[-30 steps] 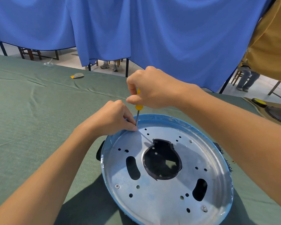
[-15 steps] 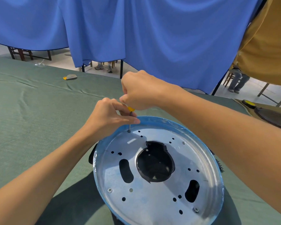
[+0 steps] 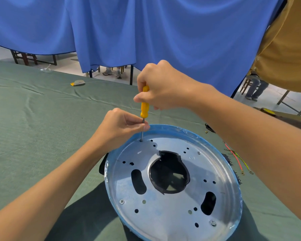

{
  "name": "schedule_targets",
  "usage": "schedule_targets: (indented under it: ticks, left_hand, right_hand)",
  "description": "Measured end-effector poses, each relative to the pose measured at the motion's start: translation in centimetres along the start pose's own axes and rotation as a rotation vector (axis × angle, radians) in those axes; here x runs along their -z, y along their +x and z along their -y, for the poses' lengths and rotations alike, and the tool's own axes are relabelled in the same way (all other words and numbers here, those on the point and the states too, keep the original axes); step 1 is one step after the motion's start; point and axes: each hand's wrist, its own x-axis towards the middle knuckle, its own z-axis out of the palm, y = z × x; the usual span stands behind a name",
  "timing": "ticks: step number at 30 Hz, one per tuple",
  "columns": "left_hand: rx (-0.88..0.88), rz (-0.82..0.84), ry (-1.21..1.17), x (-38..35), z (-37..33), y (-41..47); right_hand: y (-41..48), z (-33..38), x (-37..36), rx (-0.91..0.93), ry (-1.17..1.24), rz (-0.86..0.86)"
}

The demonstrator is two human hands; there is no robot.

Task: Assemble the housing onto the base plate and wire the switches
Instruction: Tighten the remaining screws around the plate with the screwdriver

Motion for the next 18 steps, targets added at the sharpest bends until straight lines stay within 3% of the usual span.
schedule_targets:
  ticks: [4,10,14,18]
  left_hand:
    - [0.019,-0.068,0.042,-0.1,0.0,0.0]
    - [-0.015,0.009,0.103,-0.1,-0.2,0.0]
    - [-0.050,0.066,0.117,0.0,-0.2,-0.2]
    - [-0.029,-0.068,0.093,-0.1,-0.1,-0.1]
  right_hand:
    - [0.2,0.1,-0.7,-0.059,-0.017,-0.018]
    - [-0.3,0.0,0.5,0.094,-0.109,0.086]
    - [-0.5,-0.2,0.5,0.053,-0.078,0.052]
    - [-0.1,0.1,-0.8,-0.035,-0.004,0.010]
